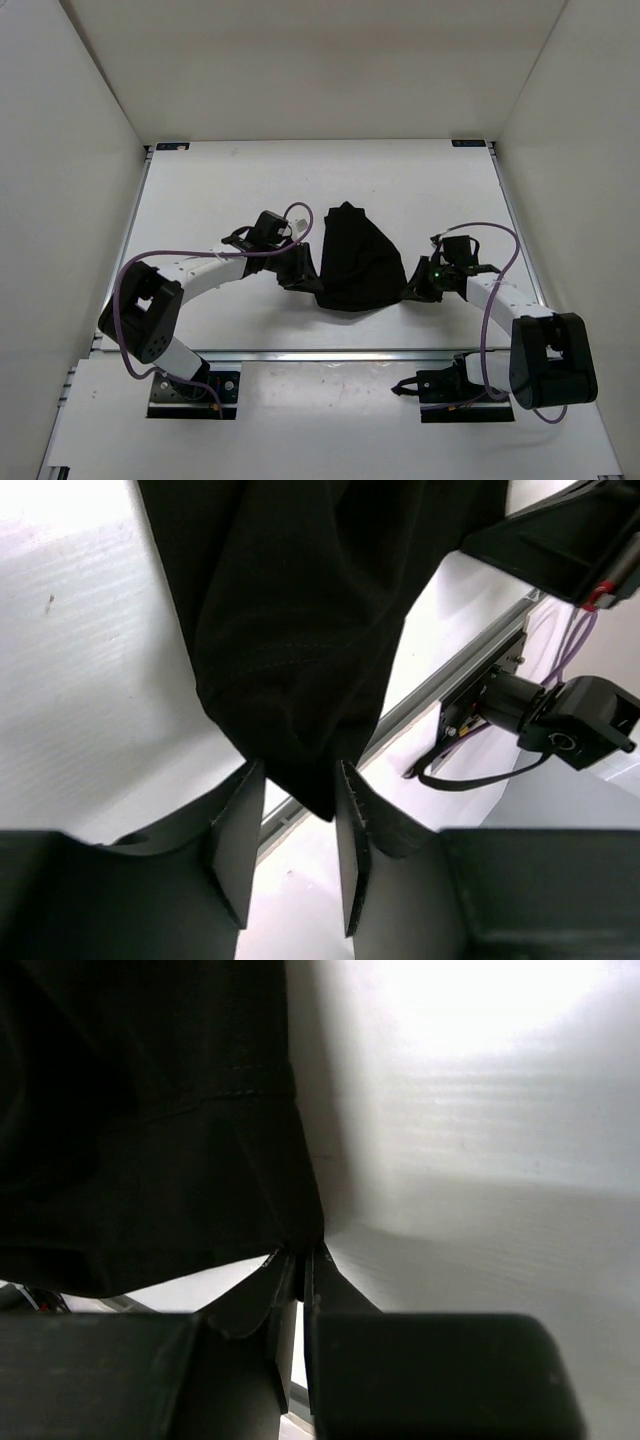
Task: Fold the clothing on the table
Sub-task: Flatten the skirt out
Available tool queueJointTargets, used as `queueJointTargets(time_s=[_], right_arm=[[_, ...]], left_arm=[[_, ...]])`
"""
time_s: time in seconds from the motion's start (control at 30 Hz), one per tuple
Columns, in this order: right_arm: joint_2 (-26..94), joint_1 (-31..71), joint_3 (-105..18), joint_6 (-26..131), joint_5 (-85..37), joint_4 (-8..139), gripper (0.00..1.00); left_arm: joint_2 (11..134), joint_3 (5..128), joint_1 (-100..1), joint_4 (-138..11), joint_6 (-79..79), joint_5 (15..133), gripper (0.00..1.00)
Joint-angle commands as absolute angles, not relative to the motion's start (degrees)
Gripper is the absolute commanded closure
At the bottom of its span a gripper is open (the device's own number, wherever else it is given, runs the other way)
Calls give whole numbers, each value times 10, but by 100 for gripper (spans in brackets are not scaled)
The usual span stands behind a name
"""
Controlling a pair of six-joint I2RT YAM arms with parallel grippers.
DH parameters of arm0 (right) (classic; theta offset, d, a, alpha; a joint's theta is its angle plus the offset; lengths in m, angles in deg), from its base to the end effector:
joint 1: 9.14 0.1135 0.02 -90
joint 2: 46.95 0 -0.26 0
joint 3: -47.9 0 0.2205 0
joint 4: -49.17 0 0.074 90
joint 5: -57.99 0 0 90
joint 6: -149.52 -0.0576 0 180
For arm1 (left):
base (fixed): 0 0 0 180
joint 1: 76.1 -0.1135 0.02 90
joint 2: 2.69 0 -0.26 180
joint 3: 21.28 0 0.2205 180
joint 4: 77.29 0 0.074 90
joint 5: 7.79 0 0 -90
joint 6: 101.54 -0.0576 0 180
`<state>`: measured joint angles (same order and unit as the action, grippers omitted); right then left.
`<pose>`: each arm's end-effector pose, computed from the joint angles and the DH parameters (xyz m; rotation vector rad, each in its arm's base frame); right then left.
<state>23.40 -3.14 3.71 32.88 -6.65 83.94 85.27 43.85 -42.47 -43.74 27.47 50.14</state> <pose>0.1881 0.0446 0.1510 0.3258 2.6602 0.7726 0.2178 -0.1816 0.1855 0.1104 2.7809 -1.1382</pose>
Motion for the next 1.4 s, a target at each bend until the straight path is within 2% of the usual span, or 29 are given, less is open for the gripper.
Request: queueJointTargets(time_s=[0.0, 0.07, 0.13, 0.17, 0.2, 0.4, 0.57, 0.67, 0.77, 0.8, 0.83, 0.87, 0.9, 0.93, 1.0, 1.07, 1.23, 1.37], right_arm=[[237, -19, -7, 345, -78, 835, 100], [240, -17, -15, 348, -77, 840, 100], [240, -16, -23, 350, -76, 840, 100], [242, -14, -25, 347, -78, 842, 100], [239, -15, -30, 349, -75, 844, 100], [235, -8, -66, 360, -68, 870, 100], [293, -26, -175, 382, -44, 889, 100], [391, -27, -389, 421, -34, 952, 100], [493, 4, -786, 479, -100, 1062, 99], [527, 3, -916, 494, -125, 1096, 100], [540, 8, -965, 497, -135, 1114, 100], [552, -1, -1017, 492, -138, 1106, 100], [534, -8, -1019, 481, -129, 1081, 99], [519, -26, -988, 474, -103, 1044, 100], [441, -42, -837, 492, -106, 983, 100], [379, -52, -721, 502, -133, 943, 100], [282, -80, -397, 495, -104, 913, 100], [219, -18, -224, 491, -116, 925, 100]], left_arm=[[852, 435, -418, -423, 263, 508, 60], [854, 438, -422, -422, 262, 510, 66], [856, 437, -422, -417, 257, 511, 77], [860, 443, -417, -410, 260, 514, 93], [863, 448, -416, -406, 256, 515, 100], [867, 465, -417, -322, 216, 558, 100], [889, 521, -529, -294, 180, 588, 100], [969, 714, -584, -243, 144, 609, 100], [1055, 1102, -599, -162, 100, 651, 100], [1080, 1174, -592, -130, 86, 699, 100], [1088, 1294, -586, -122, 80, 763, 100], [1089, 1352, -577, -125, 68, 788, 100], [1068, 1358, -582, -154, 72, 812, 100], [1049, 1322, -585, -199, 79, 796, 100], [940, 1172, -613, -297, 98, 769, 100], [834, 948, -600, -394, 91, 796, 100], [732, 691, -558, -377, 67, 812, 100], [635, 484, -528, -358, 102, 789, 100]])
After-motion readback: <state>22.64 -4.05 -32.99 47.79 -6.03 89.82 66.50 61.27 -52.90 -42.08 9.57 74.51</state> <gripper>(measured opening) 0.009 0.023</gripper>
